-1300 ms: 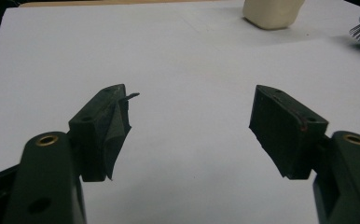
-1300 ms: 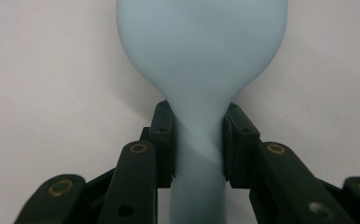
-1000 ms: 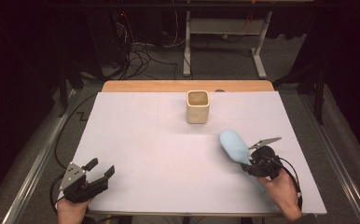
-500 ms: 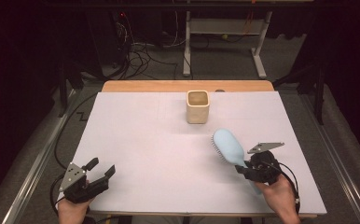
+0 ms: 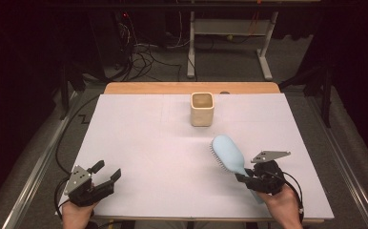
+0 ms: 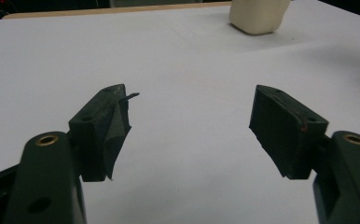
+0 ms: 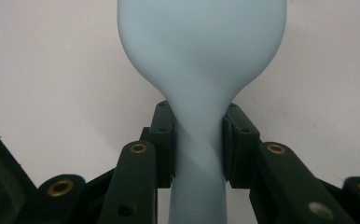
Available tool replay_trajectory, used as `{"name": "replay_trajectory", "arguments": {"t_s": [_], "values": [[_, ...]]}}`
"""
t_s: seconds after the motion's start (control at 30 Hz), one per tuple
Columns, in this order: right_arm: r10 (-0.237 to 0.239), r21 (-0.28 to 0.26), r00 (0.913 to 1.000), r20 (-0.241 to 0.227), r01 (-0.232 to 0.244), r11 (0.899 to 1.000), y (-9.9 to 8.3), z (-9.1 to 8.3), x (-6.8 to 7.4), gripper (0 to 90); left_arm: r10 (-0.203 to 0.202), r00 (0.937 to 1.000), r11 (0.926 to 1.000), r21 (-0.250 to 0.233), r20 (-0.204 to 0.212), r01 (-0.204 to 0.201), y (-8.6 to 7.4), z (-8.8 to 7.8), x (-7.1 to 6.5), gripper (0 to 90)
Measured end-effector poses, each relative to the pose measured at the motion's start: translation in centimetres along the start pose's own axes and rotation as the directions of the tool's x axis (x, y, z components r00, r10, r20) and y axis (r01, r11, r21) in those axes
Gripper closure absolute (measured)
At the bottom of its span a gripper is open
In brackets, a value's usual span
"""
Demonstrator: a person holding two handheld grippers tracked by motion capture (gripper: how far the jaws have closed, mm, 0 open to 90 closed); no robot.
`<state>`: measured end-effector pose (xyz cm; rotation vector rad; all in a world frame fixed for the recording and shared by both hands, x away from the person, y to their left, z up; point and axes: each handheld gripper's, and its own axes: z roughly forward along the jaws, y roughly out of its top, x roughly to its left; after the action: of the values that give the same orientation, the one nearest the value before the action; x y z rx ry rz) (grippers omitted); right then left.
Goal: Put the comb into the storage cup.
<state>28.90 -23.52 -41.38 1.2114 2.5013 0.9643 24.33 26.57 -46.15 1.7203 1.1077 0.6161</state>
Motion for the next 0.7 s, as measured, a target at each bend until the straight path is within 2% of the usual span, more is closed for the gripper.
{"name": "replay_trajectory", "arguments": {"t_s": [0.07,0.4,0.7], "values": [[-0.004,-0.008,0.9997,-0.026,0.004,1.0,0.0,0.1,0.1,70.6,0.007,1.0,1.0,0.005,0.005,-0.007,0.1,0.2,-0.1,28.9],[-0.014,-0.008,0.9993,-0.035,0.014,1.0,0.3,0.5,0.5,70.6,0.036,0.9976,0.9993,0.009,0.059,-0.036,0.5,0.9,-1.0,28.7],[-0.029,-0.008,0.9989,-0.037,0.029,1.0,0.5,0.8,0.9,70.6,0.067,0.99,0.9975,0.012,0.124,-0.07,1.0,2.0,-2.9,28.5]]}}
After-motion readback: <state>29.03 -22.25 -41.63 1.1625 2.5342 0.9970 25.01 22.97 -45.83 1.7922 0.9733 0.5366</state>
